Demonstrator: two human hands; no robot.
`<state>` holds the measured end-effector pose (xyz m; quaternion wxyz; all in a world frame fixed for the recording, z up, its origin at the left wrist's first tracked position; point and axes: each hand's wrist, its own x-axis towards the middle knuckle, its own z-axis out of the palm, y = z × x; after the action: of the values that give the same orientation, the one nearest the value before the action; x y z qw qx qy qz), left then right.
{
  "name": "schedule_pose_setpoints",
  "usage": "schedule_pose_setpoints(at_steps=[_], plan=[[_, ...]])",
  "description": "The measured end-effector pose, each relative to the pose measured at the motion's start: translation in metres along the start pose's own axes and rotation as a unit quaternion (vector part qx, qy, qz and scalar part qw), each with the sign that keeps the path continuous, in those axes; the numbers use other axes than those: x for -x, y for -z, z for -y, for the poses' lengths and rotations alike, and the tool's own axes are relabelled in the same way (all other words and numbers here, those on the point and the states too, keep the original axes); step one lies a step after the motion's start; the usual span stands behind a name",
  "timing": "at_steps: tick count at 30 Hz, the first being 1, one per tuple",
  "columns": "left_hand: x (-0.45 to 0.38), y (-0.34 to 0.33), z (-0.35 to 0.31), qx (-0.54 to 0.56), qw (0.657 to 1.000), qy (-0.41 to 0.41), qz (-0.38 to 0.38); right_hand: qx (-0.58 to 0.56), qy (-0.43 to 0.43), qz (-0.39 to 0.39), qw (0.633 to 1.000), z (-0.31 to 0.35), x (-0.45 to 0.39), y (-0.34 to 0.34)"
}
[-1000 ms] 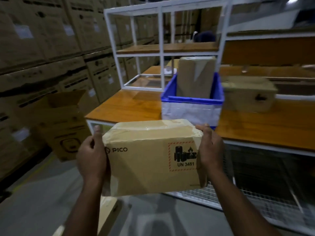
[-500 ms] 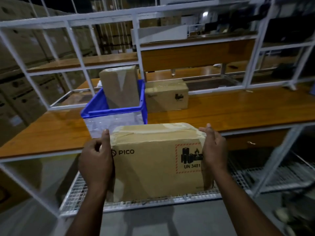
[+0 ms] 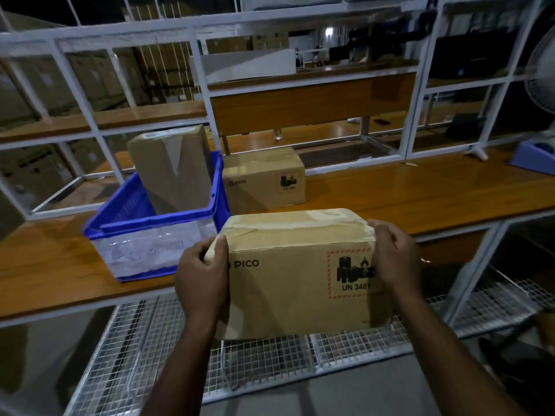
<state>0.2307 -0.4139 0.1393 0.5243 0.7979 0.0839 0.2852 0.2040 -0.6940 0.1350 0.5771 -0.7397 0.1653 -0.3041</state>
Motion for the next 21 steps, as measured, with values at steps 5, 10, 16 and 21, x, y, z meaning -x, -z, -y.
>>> schedule_pose_setpoints(at_steps=[5,10,16,21], plan=[[-0.039,-0.045,0.012,-0.004,1.0,0.011,0.019,0.028,-0.013,0.014,0.999,-0.019,-0.051,-0.031],[-0.079,-0.081,0.022,-0.035,0.998,0.01,0.048,0.039,-0.035,0.043,0.998,-0.031,-0.1,-0.064],[-0.107,-0.119,0.036,-0.083,0.994,0.002,0.065,0.026,-0.087,0.073,0.993,-0.043,-0.142,-0.091],[-0.121,-0.143,0.055,-0.113,0.99,0.0,0.085,0.039,-0.1,0.096,0.99,-0.06,-0.166,-0.112]])
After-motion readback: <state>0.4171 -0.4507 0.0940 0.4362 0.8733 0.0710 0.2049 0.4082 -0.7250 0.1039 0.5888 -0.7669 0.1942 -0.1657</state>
